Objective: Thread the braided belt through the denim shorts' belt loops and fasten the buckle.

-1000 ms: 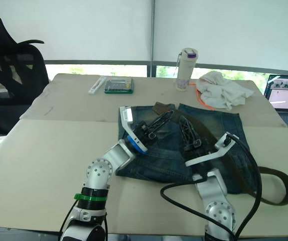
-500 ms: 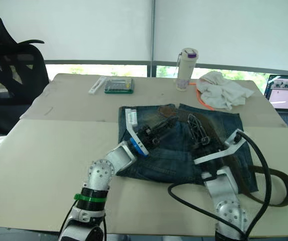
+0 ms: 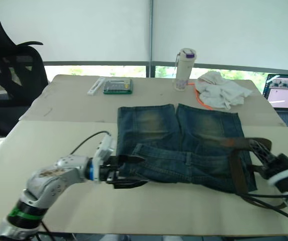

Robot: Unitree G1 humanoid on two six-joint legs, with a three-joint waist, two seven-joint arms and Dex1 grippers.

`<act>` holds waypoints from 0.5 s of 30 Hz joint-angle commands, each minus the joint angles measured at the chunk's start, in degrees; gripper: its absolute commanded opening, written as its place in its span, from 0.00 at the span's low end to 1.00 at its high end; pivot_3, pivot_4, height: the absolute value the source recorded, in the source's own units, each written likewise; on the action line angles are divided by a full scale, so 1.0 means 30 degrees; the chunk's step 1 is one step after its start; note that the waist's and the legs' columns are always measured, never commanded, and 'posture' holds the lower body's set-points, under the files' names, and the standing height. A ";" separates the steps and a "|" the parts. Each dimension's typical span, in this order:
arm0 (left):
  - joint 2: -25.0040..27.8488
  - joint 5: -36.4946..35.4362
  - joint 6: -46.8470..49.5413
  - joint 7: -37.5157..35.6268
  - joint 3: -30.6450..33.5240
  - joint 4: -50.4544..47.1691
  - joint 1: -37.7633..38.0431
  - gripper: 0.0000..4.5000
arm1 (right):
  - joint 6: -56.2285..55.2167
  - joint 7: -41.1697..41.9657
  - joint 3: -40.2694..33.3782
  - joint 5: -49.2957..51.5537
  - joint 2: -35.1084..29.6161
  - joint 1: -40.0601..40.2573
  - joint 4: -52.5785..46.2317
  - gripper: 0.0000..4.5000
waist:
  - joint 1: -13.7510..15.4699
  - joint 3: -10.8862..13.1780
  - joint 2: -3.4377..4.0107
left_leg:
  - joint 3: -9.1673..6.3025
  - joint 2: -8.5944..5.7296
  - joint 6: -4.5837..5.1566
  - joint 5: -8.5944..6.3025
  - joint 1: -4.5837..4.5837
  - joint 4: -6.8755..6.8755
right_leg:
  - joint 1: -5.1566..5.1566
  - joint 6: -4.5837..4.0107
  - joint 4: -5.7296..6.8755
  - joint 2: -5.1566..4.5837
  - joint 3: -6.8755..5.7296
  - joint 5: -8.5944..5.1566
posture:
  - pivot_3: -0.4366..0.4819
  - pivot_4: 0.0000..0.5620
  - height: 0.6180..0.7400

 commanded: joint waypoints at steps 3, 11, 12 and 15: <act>-0.0472 0.0013 -0.0595 0.0175 0.1533 0.0417 -0.2021 0.99 | -0.0845 0.2631 -0.2439 -0.2113 -0.1795 0.0056 0.2717 0.00 | 0.0187 0.0000 0.0003 | -0.0001 -0.0004 0.0026 -0.0014 -0.0010 0.0011 | 0.0014 0.0010 -0.0019 -0.0001 0.0004 0.0005 | 0.48 0.27 1.00; -0.1371 -0.0333 0.0099 0.0897 0.2041 0.0171 -0.2264 0.99 | -0.1810 0.5873 -0.6315 -0.4912 -0.6043 -0.0357 0.8198 0.00 | 0.0215 0.0003 0.0036 | 0.0007 0.0003 0.0059 -0.0033 -0.0011 0.0005 | 0.0022 0.0022 -0.0047 0.0012 0.0015 0.0004 | 0.48 0.27 1.00; -0.1355 -0.0280 0.0080 0.0838 0.2034 0.0198 -0.2288 0.99 | -0.1425 0.6633 -0.6646 -0.4922 -0.6552 -0.0379 0.8537 0.00 | 0.0198 0.0004 0.0052 | 0.0008 0.0001 0.0059 -0.0033 -0.0006 0.0007 | 0.0028 0.0021 -0.0045 0.0015 0.0017 0.0004 | 0.48 0.27 1.00; -0.1225 -0.0625 0.0394 0.0499 0.2033 -0.0031 -0.2546 0.99 | 0.0486 0.8197 -0.6292 -0.4453 -0.6827 -0.0224 0.7330 0.00 | 0.0055 0.0005 0.0053 | 0.0026 0.0006 0.0059 -0.0033 0.0024 0.0000 | 0.0046 0.0021 -0.0043 0.0025 0.0035 0.0004 | 0.48 0.27 1.00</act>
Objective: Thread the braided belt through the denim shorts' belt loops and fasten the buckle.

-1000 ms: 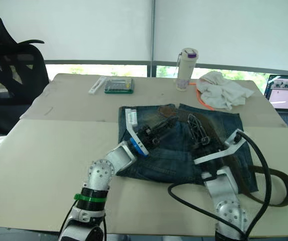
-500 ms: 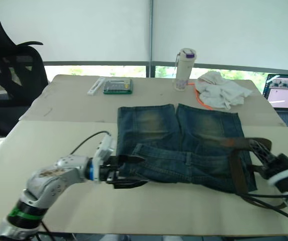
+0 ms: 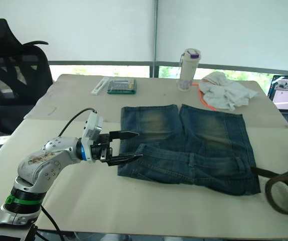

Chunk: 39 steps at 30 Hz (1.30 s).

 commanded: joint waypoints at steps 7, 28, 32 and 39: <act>0.0944 0.0437 -0.0676 -0.1703 0.0042 -0.0479 -0.2366 0.99 | 0.5006 0.1525 0.1612 0.1225 0.2421 0.0103 -0.4319 0.00 | -0.0137 0.0008 0.0005 | -0.0038 0.0007 -0.0002 0.0000 -0.0024 0.0007 | 0.0007 0.0000 0.0000 0.0003 -0.0012 0.0001 | 0.48 0.27 1.00; 0.1878 0.0476 0.0089 -0.3999 -0.0321 -0.0751 -0.4239 0.99 | 0.5820 0.1003 0.2845 -0.0749 0.3826 -0.1775 -0.2928 0.00 | -0.0018 0.0016 0.0059 | -0.0035 -0.0026 -0.0001 0.0001 -0.0033 0.0019 | -0.0003 0.0022 -0.0002 -0.0011 -0.0007 0.0003 | 0.48 0.27 1.00; 0.2003 0.0849 -0.0316 -0.4281 -0.0364 -0.0612 -0.4256 0.99 | 0.5623 0.1326 0.2628 -0.1282 0.3363 -0.1856 -0.2023 0.00 | -0.0011 0.0015 0.0059 | -0.0033 -0.0028 -0.0001 0.0000 -0.0032 0.0020 | -0.0002 0.0023 -0.0003 -0.0011 -0.0007 0.0003 | 0.48 0.27 1.00; 0.1788 0.1565 -0.0928 -0.4259 -0.0743 -0.0626 -0.4063 0.99 | 0.5483 0.1802 0.2749 -0.2031 0.3111 -0.1844 -0.1601 0.00 | -0.0033 0.0015 0.0059 | -0.0031 -0.0025 0.0000 0.0000 -0.0031 0.0020 | -0.0003 0.0023 -0.0001 -0.0009 -0.0006 0.0003 | 0.48 0.27 1.00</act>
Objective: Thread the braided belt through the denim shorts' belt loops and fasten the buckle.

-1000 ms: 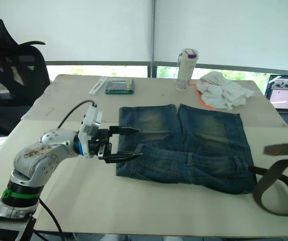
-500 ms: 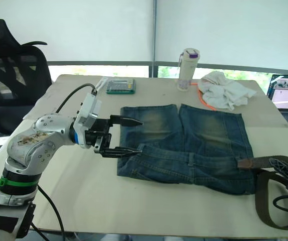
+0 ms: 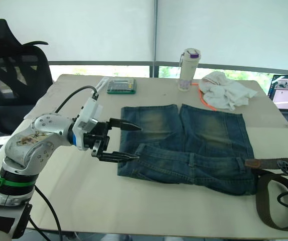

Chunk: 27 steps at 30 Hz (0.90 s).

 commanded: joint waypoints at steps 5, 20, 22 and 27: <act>-0.0159 0.0214 -0.0624 0.0053 0.0018 -0.0534 0.0055 0.99 | -0.0440 0.0784 -0.0109 -0.0434 -0.0482 -0.0355 -0.0061 0.00 | -0.0015 0.0000 0.0000 | 0.0000 0.0001 0.0000 0.0000 0.0001 0.0001 | 0.0000 0.0000 0.0002 0.0000 0.0002 0.0000 | 0.48 0.27 1.00; -0.0347 0.0323 -0.0678 -0.0011 -0.0168 -0.0556 0.0256 0.99 | -0.0060 0.1601 0.2421 -0.1118 0.0675 -0.0981 -0.1319 0.00 | -0.0030 -0.0001 0.0001 | -0.0002 0.0008 -0.0001 0.0000 0.0007 0.0004 | 0.0001 0.0000 0.0017 0.0005 0.0000 0.0000 | 0.48 0.27 1.00; -0.0427 0.0348 -0.0690 0.0010 -0.0192 -0.0508 0.0269 0.99 | 0.0131 0.1454 0.2594 -0.0964 0.1026 -0.1218 -0.1449 0.00 | -0.0029 -0.0001 0.0001 | -0.0002 0.0009 -0.0001 0.0001 0.0007 0.0004 | -0.0001 0.0000 0.0021 0.0004 0.0001 0.0000 | 0.48 0.27 1.00; -0.0853 0.0381 -0.0681 0.0312 -0.0161 -0.0266 0.0407 0.99 | 0.1098 0.0527 0.2453 0.0095 0.2574 -0.1816 -0.2183 0.00 | 0.0006 -0.0002 0.0003 | -0.0004 0.0011 -0.0002 0.0001 0.0007 0.0009 | 0.0000 -0.0001 0.0028 0.0003 0.0000 0.0001 | 0.48 0.27 1.00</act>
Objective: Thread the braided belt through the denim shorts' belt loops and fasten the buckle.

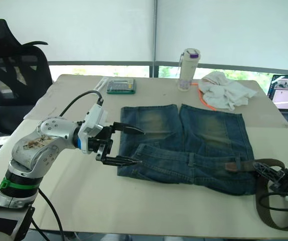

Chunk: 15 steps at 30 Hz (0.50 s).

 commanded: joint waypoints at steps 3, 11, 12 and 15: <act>-0.0548 -0.0015 -0.0267 0.0522 0.0177 -0.0113 0.0119 0.99 | 0.1034 -0.1005 -0.0797 0.1504 0.1281 -0.0109 -0.1418 0.00 | 0.0066 -0.0003 0.0005 | -0.0002 -0.0001 -0.0001 0.0000 -0.0001 -0.0001 | -0.0001 0.0000 0.0004 -0.0002 -0.0001 0.0000 | 0.48 0.27 1.00; -0.3126 0.0456 0.0006 0.2855 -0.0211 0.1331 0.0309 0.99 | 0.2512 -0.3098 -0.3224 0.5552 0.3479 -0.0230 -0.2480 0.00 | 0.0100 -0.0004 0.0006 | -0.0005 0.0001 0.0000 0.0000 -0.0002 0.0004 | -0.0002 0.0000 0.0015 -0.0006 -0.0001 0.0001 | 0.48 0.27 1.00; -0.3603 0.0479 -0.0073 0.3170 -0.0274 0.1614 0.0440 0.99 | 0.2874 -0.3172 -0.3504 0.6359 0.3694 -0.0116 -0.2686 0.00 | 0.0096 -0.0004 0.0006 | -0.0006 0.0001 0.0000 0.0000 -0.0003 0.0003 | -0.0002 0.0000 0.0014 -0.0005 0.0000 0.0001 | 0.48 0.27 1.00; -0.5404 0.0548 0.0107 0.4282 -0.0874 0.2544 0.0766 0.99 | 0.3751 -0.3503 -0.3681 0.8554 0.4523 0.0522 -0.3954 0.00 | 0.0096 -0.0005 0.0008 | -0.0008 0.0002 0.0000 0.0000 -0.0002 -0.0002 | -0.0002 0.0000 0.0013 -0.0004 -0.0001 0.0001 | 0.48 0.27 1.00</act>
